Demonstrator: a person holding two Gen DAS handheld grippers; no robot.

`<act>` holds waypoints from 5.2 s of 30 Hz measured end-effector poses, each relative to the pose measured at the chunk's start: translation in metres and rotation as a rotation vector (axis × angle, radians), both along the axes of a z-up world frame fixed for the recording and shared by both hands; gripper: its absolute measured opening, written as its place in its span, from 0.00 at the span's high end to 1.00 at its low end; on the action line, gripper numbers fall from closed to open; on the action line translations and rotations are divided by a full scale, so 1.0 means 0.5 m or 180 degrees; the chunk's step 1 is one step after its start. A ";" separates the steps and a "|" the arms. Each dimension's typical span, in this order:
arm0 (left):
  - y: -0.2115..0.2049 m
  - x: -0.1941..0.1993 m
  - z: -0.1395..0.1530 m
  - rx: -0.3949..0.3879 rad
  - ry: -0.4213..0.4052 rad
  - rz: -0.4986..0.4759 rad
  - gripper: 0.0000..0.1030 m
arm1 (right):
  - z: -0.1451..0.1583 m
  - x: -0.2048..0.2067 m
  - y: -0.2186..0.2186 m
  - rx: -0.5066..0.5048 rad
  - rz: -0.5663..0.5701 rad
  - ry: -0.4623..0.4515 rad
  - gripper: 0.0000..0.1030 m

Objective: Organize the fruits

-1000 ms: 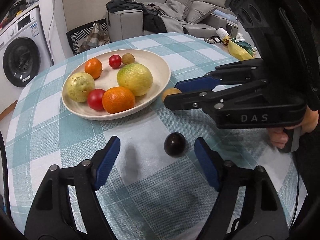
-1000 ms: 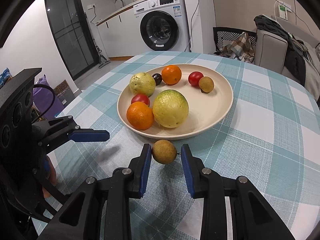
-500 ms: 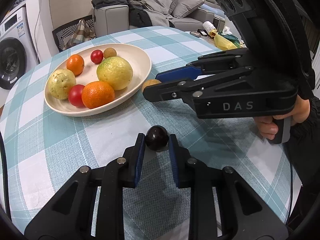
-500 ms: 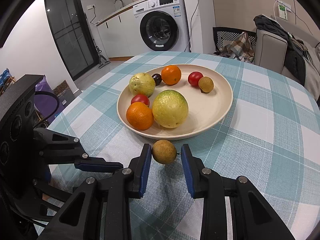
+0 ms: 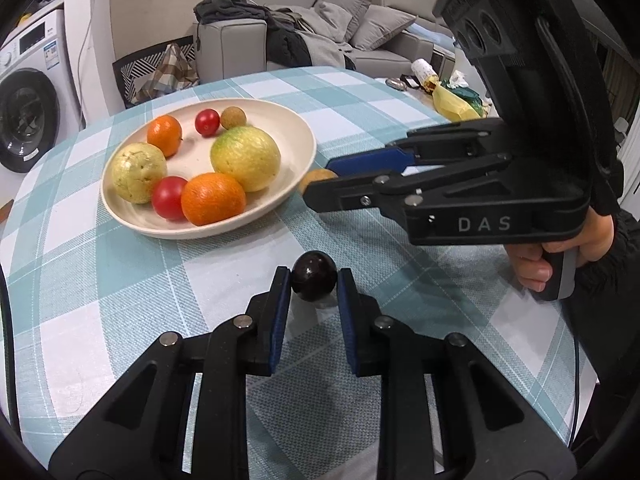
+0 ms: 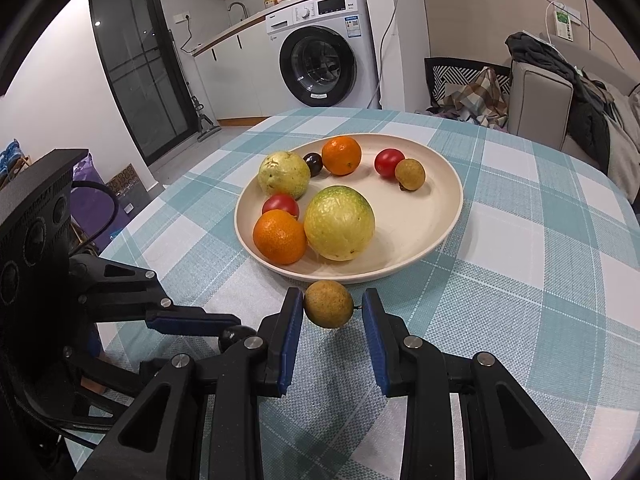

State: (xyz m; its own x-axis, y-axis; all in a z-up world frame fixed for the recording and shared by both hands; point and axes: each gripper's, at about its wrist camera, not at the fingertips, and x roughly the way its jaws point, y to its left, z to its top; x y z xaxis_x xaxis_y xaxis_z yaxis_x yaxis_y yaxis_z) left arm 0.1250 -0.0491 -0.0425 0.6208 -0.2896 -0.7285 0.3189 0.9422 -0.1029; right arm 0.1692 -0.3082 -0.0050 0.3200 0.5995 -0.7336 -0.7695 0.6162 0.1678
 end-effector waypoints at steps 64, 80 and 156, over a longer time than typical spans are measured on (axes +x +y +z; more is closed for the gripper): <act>0.127 0.093 0.063 -0.0157 -0.0573 0.0949 0.80 | 0.034 0.034 -0.020 0.0390 -0.0472 -0.0269 0.69; 0.129 0.112 0.050 -0.0126 -0.0551 0.1007 0.78 | 0.031 0.036 -0.022 0.0359 -0.0538 -0.0292 0.51; 0.147 -0.012 0.091 -0.0073 -0.1113 0.1341 0.01 | 0.073 -0.031 -0.055 0.0710 -0.0593 -0.0835 0.00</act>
State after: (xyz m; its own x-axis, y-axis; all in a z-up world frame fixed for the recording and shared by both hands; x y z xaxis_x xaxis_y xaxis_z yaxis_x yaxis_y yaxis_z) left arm 0.1190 0.0242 0.0028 0.8906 0.0229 -0.4543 -0.0666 0.9945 -0.0804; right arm 0.1540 -0.3358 0.0315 0.5978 0.6489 -0.4707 -0.6824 0.7200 0.1259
